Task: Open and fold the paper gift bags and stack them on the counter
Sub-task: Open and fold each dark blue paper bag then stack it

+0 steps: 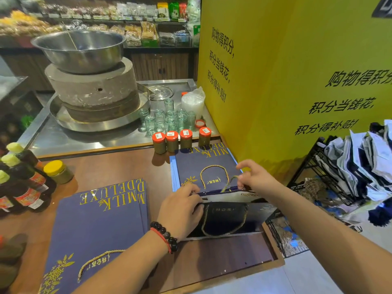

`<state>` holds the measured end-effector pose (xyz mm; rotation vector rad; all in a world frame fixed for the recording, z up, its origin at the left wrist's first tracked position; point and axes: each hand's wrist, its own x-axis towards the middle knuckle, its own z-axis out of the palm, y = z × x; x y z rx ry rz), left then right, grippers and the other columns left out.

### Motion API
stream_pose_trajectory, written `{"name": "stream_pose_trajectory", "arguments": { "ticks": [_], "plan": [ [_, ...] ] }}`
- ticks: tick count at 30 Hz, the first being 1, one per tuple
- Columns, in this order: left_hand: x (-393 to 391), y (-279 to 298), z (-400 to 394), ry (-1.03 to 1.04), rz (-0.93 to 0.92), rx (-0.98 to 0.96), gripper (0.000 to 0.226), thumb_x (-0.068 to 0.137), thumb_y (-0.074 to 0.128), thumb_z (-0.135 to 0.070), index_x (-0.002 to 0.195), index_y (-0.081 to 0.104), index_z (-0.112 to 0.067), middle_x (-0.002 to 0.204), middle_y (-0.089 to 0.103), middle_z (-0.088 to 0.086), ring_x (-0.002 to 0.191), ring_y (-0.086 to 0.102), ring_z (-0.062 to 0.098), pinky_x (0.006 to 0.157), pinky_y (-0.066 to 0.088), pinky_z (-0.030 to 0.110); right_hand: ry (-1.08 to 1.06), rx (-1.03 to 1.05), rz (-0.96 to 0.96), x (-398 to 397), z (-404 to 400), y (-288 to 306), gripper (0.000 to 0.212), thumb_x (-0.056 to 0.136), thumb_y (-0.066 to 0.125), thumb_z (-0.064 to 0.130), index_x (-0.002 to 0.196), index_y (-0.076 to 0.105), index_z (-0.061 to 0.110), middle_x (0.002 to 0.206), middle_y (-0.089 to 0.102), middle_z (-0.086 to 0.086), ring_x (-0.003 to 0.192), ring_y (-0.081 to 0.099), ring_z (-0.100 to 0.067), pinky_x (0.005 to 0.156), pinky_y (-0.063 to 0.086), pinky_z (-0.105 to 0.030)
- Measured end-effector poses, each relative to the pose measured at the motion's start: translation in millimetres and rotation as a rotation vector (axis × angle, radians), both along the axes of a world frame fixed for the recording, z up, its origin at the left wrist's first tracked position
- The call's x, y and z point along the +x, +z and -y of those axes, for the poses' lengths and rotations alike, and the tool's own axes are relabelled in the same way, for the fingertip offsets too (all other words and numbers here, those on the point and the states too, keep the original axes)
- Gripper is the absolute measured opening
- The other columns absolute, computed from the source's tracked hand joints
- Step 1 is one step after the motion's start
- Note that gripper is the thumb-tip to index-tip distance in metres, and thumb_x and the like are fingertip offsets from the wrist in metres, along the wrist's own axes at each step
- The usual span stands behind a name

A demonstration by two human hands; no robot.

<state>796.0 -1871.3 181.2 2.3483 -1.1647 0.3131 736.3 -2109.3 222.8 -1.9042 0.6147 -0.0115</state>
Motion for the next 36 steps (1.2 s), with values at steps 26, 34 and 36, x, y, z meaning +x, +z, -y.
{"name": "stream_pose_trajectory", "arguments": {
  "ticks": [26,34,36],
  "plan": [
    [0.6,-0.3,5.6,0.047,0.004,0.068,0.003,0.076,0.067,-0.030,0.074,0.067,-0.028,0.085,0.059,-0.017,0.069,0.059,0.007,0.055,0.045,0.023,0.087,-0.471,0.026,-12.6,83.3,19.9,0.030,0.096,0.050,-0.002,0.086,0.064,0.023,0.071,0.056,-0.006,0.068,0.048,-0.022,0.061,0.034,-0.031],
    [-1.3,4.1,8.5,0.089,-0.084,0.117,0.016,0.081,0.066,-0.029,0.096,0.060,-0.028,0.096,0.062,-0.015,0.083,0.061,0.011,0.068,0.047,0.026,0.230,-0.818,-0.039,-14.6,76.8,12.7,0.028,0.097,0.055,0.032,0.118,0.065,0.017,0.120,0.062,-0.004,0.111,0.056,-0.023,0.092,0.044,-0.038],
    [-1.7,7.0,10.9,0.111,-0.123,0.106,0.025,0.084,0.064,-0.031,0.108,0.056,-0.028,0.100,0.063,-0.012,0.088,0.062,0.013,0.072,0.048,0.028,0.373,-0.916,0.059,-19.9,55.3,16.5,0.044,0.091,0.053,0.054,0.119,0.064,0.021,0.121,0.062,0.003,0.115,0.055,-0.017,0.093,0.042,-0.035]
  ]
}}
